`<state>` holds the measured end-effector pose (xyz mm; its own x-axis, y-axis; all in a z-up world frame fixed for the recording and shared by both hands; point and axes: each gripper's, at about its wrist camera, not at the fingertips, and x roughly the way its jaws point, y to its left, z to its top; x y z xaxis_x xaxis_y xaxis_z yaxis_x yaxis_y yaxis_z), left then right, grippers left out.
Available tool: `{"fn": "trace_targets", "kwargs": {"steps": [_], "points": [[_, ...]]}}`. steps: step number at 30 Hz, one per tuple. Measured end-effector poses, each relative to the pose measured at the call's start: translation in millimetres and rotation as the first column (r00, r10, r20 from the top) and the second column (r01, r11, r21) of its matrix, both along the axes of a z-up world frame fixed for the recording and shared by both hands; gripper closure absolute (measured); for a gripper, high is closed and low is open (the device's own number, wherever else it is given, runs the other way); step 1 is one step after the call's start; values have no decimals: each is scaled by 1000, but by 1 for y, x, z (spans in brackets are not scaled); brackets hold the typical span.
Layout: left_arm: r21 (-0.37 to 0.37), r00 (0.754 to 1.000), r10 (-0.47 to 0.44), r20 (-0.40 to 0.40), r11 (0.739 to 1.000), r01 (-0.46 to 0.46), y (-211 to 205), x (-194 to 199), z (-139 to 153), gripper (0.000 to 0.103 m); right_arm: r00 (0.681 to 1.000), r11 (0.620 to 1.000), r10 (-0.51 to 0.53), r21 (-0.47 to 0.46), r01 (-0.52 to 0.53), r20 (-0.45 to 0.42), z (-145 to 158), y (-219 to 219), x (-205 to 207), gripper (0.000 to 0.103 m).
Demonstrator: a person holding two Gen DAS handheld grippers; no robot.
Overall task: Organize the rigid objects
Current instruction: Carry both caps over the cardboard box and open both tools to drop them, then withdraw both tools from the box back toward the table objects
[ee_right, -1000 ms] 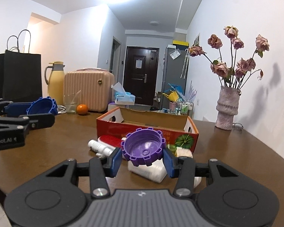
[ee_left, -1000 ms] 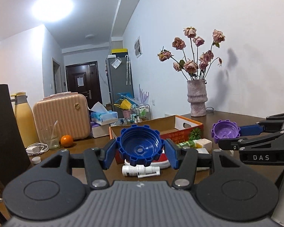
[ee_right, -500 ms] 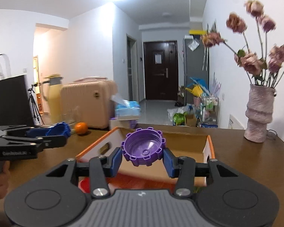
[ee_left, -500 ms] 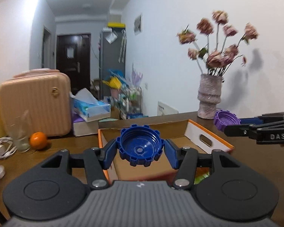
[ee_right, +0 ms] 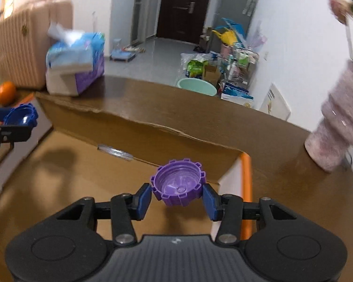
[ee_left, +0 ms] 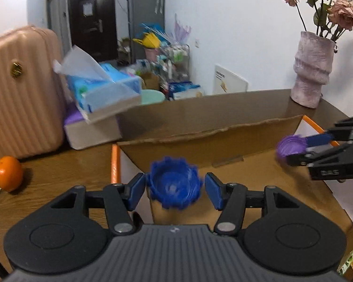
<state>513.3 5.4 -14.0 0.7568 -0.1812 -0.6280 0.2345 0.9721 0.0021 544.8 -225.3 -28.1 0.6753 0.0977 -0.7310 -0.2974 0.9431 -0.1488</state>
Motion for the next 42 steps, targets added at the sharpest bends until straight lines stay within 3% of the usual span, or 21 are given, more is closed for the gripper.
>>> {"fn": "trace_targets", "kwargs": {"steps": [1,3,6,11,17,26,31,37,42], "points": [[0,1000,1,4,1000,-1,0,1,-1,37,1000,1000,6,-11,-6,-2,-3,3,4,54],[-6,1000,3,-4,1000,-3,1,3,-2,30,1000,1000,-7,2,7,0,-7,3,8,35],[-11,1000,-12,8,1000,13,1,2,0,20,1000,999,-24,24,24,-6,-9,0,12,34],[21,1000,-8,23,1000,7,-4,-5,5,18,999,997,-35,68,35,0,-3,-12,12,31],[-6,997,-17,76,1000,17,-2,-38,44,12,1000,995,-26,94,24,15,22,-17,-14,31],[22,981,-25,193,1000,21,0,-123,115,4,990,996,1,90,-13,139,106,-20,-100,24],[12,972,-1,235,1000,-2,10,-179,140,3,984,995,5,97,-22,176,132,-23,-151,22],[-48,955,62,289,998,-51,26,-247,144,1,972,983,-10,180,-33,235,142,-27,-216,19],[-67,929,104,356,994,-86,31,-296,132,0,940,974,-37,221,-42,339,135,-24,-275,15]]}}
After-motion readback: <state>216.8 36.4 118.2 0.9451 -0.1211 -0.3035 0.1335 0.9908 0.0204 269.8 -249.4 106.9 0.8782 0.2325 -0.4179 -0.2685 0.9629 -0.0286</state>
